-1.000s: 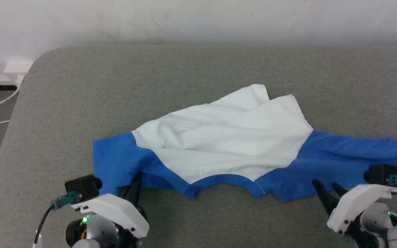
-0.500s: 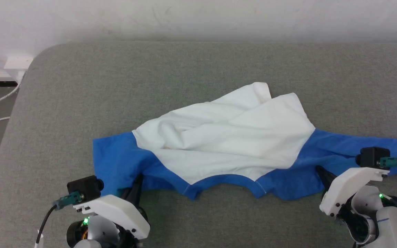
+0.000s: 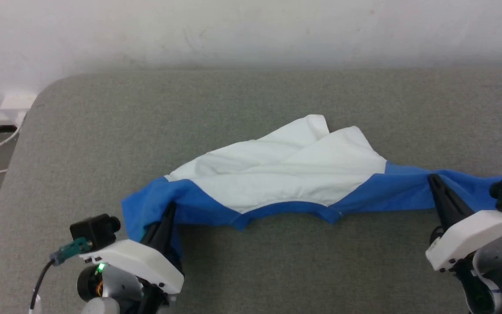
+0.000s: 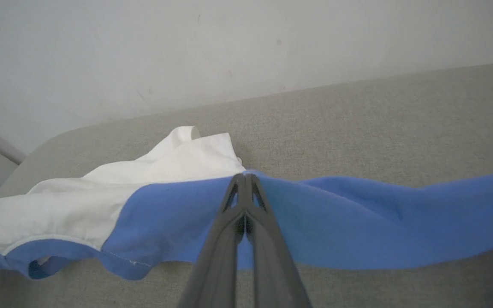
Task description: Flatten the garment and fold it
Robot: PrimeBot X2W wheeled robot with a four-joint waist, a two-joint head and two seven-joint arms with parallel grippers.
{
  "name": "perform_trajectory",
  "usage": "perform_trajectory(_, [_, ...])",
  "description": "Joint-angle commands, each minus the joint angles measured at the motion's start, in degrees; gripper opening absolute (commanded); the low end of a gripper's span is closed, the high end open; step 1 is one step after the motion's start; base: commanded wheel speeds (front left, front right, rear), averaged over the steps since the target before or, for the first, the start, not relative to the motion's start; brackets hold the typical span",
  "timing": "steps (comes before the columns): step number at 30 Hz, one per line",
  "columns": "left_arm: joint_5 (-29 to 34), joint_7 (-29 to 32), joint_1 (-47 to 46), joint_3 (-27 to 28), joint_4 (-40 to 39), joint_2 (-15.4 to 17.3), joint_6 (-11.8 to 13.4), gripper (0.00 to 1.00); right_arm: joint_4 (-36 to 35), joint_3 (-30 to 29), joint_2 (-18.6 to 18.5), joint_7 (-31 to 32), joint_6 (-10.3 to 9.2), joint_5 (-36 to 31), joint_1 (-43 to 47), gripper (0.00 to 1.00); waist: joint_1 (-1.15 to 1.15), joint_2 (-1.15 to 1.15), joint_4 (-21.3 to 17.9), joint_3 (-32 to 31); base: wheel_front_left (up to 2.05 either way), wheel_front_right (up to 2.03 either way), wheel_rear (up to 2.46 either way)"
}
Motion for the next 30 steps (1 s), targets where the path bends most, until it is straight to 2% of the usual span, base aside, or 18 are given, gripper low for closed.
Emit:
perform_trajectory(1, [-0.4,-0.3,-0.7,0.3,-1.1,0.4,-0.5,0.00,-1.9,-0.3,0.1,0.5,-0.05,-0.6,0.5,0.00,0.00,-0.01,-0.8,-0.9,0.00,0.00,0.00])
perform_trajectory(5, [-2.3,1.3,-2.8,0.4,-5.5,1.5,-2.3,0.00,-8.6,-1.5,0.1,3.7,-0.05,-2.5,0.3,0.00,0.00,-0.01,-1.5,-1.8,0.00,0.00,0.00])
perform_trajectory(9, [-4.4,5.4,-6.9,1.0,-9.3,4.0,-3.8,0.00,-13.5,-2.3,0.1,6.8,-0.05,-5.4,-2.3,0.00,0.00,-0.01,-1.7,-2.0,0.00,0.00,0.00])
perform_trajectory(16, [-6.2,10.2,-11.5,2.4,-13.3,6.3,-2.7,0.00,-18.5,-2.7,0.1,11.0,-0.05,-8.7,-5.7,0.00,0.00,-0.01,-1.8,-1.9,0.00,0.00,0.00])
perform_trajectory(22, [-5.2,10.7,-7.9,0.6,-8.5,5.6,-1.4,0.00,-14.9,-1.9,0.1,15.3,-0.05,-9.3,-1.2,0.00,0.00,-0.01,-1.8,-0.4,0.00,0.00,0.00])
perform_trajectory(30, [-1.8,10.6,-3.9,-3.0,3.8,5.6,-0.7,0.00,-2.6,0.7,0.1,18.4,-0.05,-8.2,3.9,0.00,0.00,-0.01,-1.4,1.4,0.00,0.00,0.00])
